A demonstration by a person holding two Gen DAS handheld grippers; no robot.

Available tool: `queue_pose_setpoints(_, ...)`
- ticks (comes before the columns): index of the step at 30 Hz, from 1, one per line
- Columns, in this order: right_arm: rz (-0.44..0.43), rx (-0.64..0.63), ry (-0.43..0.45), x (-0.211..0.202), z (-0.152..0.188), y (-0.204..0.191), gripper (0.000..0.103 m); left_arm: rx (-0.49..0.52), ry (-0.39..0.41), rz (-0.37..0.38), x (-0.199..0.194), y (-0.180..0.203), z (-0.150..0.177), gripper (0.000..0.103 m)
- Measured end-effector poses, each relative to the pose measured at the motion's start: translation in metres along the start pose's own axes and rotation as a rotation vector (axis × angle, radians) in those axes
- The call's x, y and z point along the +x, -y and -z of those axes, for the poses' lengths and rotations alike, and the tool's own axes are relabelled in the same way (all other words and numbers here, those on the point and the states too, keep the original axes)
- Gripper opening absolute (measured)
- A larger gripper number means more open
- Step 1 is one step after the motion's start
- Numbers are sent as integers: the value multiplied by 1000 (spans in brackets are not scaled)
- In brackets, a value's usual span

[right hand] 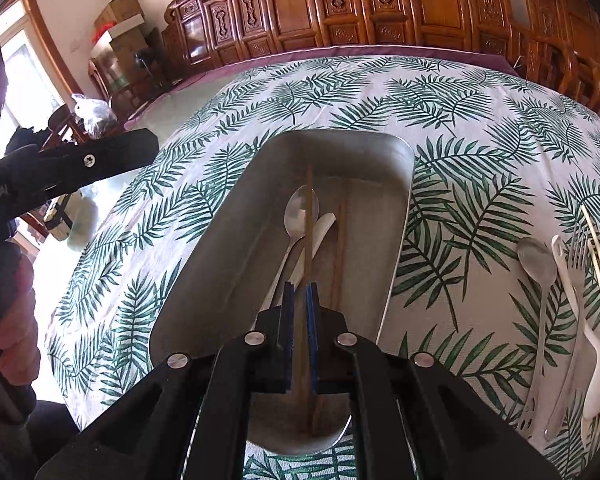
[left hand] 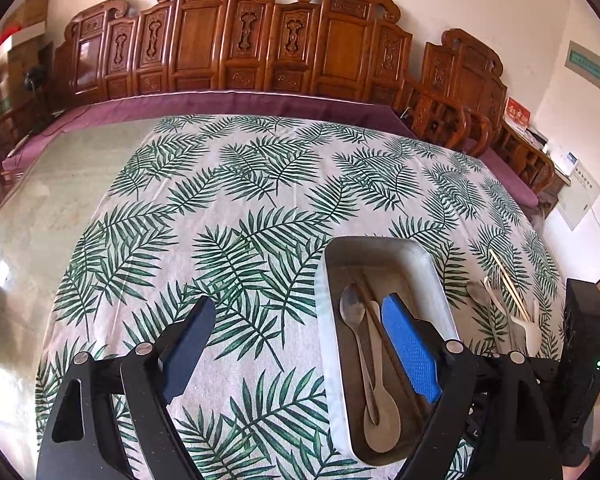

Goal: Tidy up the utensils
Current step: 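Lower the metal spoon into the tray with the left tool while the right tool drops its chopstick there, then move both open tools back toward the utensil holder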

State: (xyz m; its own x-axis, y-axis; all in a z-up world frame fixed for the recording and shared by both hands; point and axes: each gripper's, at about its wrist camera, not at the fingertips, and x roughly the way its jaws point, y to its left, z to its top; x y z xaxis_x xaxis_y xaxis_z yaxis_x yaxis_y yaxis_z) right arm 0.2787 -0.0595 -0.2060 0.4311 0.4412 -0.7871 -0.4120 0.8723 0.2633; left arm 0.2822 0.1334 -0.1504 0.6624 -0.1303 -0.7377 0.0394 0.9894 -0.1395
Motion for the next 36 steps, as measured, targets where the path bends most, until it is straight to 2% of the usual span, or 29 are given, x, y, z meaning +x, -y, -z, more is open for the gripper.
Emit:
queue_pose_setpoints(4, 1, -33, 57, -28, 3, 5, 8, 0, -3, 10, 0, 4, 1, 82)
queue_pose_setpoints(9, 24, -29, 115, -74, 10, 32, 8, 37, 3, 46, -3, 27, 4, 82)
queue_pose_setpoints(13, 86, -26, 138, -106, 22, 64, 15, 70, 1, 96, -6, 51, 9, 82)
queue_pose_setpoints(19, 185, -15, 138, -139, 35, 113, 16, 145, 7, 132, -11, 93, 23, 82)
queue_pose_setpoints(22, 211, -4, 121, -143, 42, 132, 17, 173, 8, 147, -12, 111, 29, 82)
queue_pose_setpoints(26, 224, 12, 91, -134, 48, 147, 23, 192, 8, 167, -11, 130, 36, 82)
queue_pose_setpoints(31, 217, 40, 25, -102, 50, 156, 23, 214, 2, 174, -9, 146, 46, 82)
queue_pose_setpoints(36, 253, 67, -39, -73, 44, 168, 23, 219, -12, 185, -5, 153, 51, 82)
